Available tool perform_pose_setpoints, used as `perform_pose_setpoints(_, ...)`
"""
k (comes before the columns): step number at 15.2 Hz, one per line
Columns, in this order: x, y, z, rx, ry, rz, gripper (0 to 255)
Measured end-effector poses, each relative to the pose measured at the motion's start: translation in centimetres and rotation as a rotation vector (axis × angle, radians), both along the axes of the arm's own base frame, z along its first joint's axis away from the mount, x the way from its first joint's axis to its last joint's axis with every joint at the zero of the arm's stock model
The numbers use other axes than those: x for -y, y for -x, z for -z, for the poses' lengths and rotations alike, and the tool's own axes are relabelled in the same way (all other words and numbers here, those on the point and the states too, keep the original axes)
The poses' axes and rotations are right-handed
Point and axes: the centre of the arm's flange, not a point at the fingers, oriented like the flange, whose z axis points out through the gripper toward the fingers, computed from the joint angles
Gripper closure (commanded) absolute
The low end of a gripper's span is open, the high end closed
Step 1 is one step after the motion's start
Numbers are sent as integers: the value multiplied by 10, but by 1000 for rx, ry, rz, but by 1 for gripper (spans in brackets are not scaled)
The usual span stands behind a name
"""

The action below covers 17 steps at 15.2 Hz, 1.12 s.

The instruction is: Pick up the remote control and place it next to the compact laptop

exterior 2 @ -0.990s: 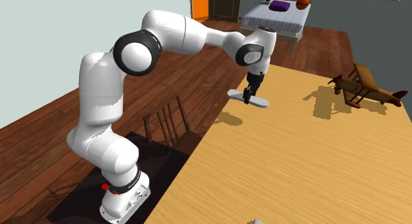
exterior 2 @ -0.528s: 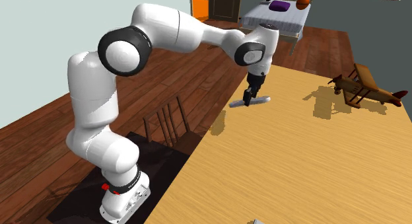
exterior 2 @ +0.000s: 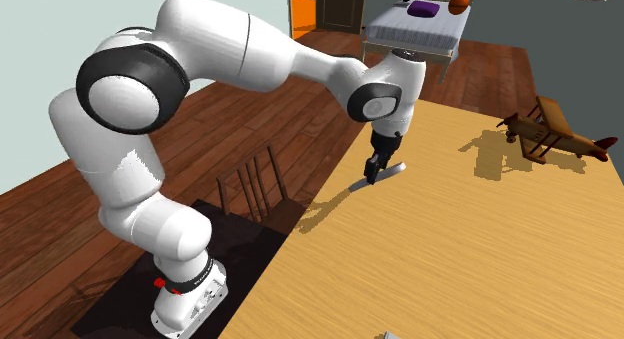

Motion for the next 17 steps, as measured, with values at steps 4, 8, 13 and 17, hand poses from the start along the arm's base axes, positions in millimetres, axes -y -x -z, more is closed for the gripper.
perform_pose_setpoints(4, 6, 51, 2, 1, -1, 0, 255)
perform_pose_setpoints(8, 19, 101, 0, 0, -1, 1, 255)
perform_pose_setpoints(13, 30, 169, 1, 0, 0, -1, 255)
perform_pose_setpoints(17, 42, 218, 2, -1, -1, 0, 255)
